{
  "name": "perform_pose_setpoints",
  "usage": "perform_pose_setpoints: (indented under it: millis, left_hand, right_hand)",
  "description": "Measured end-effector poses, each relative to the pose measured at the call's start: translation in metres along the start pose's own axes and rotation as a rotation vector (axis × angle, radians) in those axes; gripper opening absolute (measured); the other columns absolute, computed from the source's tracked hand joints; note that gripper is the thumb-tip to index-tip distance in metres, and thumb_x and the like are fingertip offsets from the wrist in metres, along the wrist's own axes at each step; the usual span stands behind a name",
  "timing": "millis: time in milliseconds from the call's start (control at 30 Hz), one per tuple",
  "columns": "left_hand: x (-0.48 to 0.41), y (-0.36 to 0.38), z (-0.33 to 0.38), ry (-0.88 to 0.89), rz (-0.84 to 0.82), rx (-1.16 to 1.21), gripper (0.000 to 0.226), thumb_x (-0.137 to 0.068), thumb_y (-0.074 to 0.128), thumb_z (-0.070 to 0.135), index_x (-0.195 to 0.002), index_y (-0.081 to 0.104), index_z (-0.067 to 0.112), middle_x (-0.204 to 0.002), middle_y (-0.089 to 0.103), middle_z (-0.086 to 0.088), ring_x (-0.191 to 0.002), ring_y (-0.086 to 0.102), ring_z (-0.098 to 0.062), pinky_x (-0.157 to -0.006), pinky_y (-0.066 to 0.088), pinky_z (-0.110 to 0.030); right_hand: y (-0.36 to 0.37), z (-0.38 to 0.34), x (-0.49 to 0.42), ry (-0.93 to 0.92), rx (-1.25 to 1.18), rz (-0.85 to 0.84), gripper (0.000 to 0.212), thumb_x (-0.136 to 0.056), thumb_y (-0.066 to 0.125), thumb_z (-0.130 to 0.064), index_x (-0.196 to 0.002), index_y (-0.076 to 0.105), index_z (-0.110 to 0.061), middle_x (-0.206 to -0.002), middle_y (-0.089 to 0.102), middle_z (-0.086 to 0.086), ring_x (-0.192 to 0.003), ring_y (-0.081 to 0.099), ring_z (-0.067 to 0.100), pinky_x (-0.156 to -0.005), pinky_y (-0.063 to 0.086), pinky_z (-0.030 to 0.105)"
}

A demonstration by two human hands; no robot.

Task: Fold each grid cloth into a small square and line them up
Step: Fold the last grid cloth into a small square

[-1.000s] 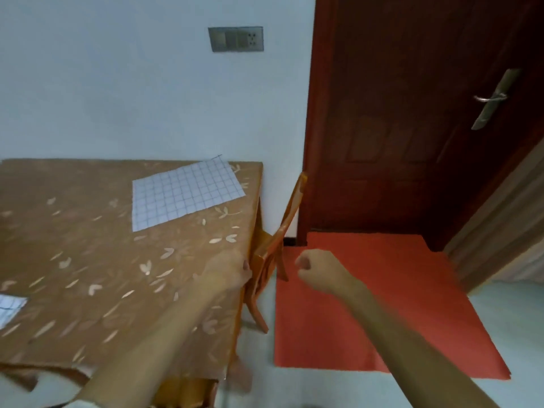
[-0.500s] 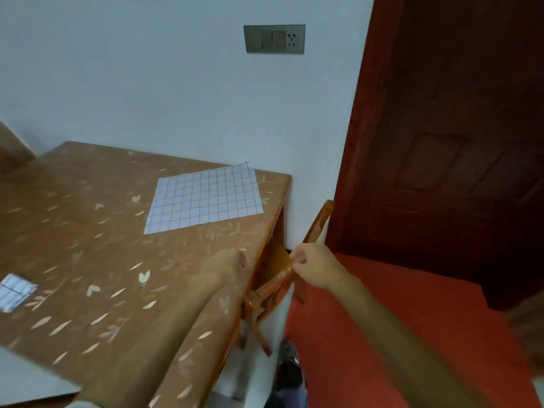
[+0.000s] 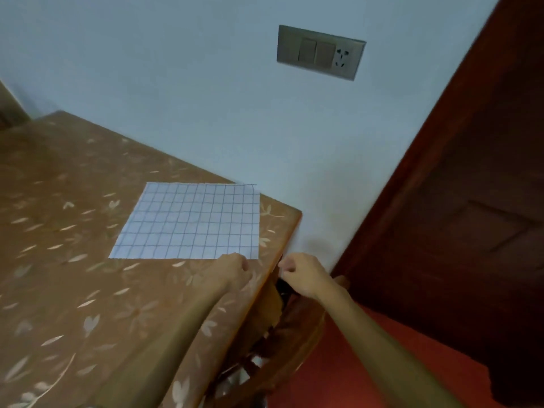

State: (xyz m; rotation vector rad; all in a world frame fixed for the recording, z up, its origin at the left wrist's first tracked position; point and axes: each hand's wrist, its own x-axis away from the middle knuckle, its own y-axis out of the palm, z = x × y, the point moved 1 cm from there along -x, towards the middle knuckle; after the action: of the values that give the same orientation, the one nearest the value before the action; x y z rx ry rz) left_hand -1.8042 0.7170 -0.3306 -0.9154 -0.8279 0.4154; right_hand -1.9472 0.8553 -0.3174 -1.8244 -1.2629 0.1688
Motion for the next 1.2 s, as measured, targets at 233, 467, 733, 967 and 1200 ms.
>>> perform_pose_setpoints:
  millis: [233,467,733,967,1200]
  left_hand:
    - [-0.063,0.027,0.009,-0.123,0.028,0.066,0.031,-0.095,0.048,0.037,-0.108,0.069,0.017,-0.107,0.068,-0.002,-0.103,0.063,-0.023,-0.092,0.050,-0.036]
    - [-0.148,0.065,0.015,-0.239,0.164,0.200,0.048,-0.097,0.055,0.025,-0.143,0.043,0.017,-0.151,0.039,-0.006,-0.134,0.040,-0.027,-0.102,0.046,-0.041]
    - [-0.200,0.097,-0.001,-0.315,0.249,0.101,0.070,-0.074,0.079,0.014,-0.135,0.047,0.022,-0.151,0.035,-0.004,-0.128,0.045,-0.030,-0.094,0.051,-0.041]
    - [-0.182,0.107,-0.016,-0.255,0.387,0.142,0.025,-0.075,0.077,0.006,-0.095,0.075,0.021,-0.126,0.067,-0.005,-0.093,0.066,-0.030,-0.071,0.059,-0.037]
    - [-0.137,0.100,-0.032,-0.289,0.336,0.534,0.026,-0.097,0.042,0.032,-0.101,0.065,0.020,-0.089,0.070,0.001,-0.088,0.063,-0.021,-0.074,0.048,-0.036]
  right_hand:
    - [0.006,0.018,-0.079,-0.029,0.025,-0.152,0.028,-0.090,0.060,-0.015,-0.116,0.069,-0.017,-0.120,0.068,0.000,-0.112,0.062,0.017,-0.098,0.048,0.028]
    - [0.001,0.045,-0.160,-0.085,0.086,-0.341,0.028,-0.089,0.059,-0.009,-0.115,0.068,-0.013,-0.104,0.062,-0.007,-0.106,0.061,0.016,-0.098,0.049,0.031]
    - [-0.005,0.059,-0.243,-0.244,0.200,-0.392,0.040,-0.092,0.056,-0.007,-0.131,0.057,-0.014,-0.131,0.059,0.006,-0.120,0.055,0.023,-0.097,0.045,0.028]
    - [0.016,0.053,-0.265,-0.410,0.424,-0.392,0.057,-0.099,0.052,-0.017,-0.151,0.029,-0.017,-0.156,0.029,0.010,-0.140,0.032,0.029,-0.112,0.031,0.037]
    - [0.035,0.054,-0.256,-0.533,0.547,-0.250,0.074,-0.093,0.051,-0.002,-0.156,0.013,-0.013,-0.163,0.017,0.009,-0.152,0.005,0.026,-0.122,0.017,0.040]
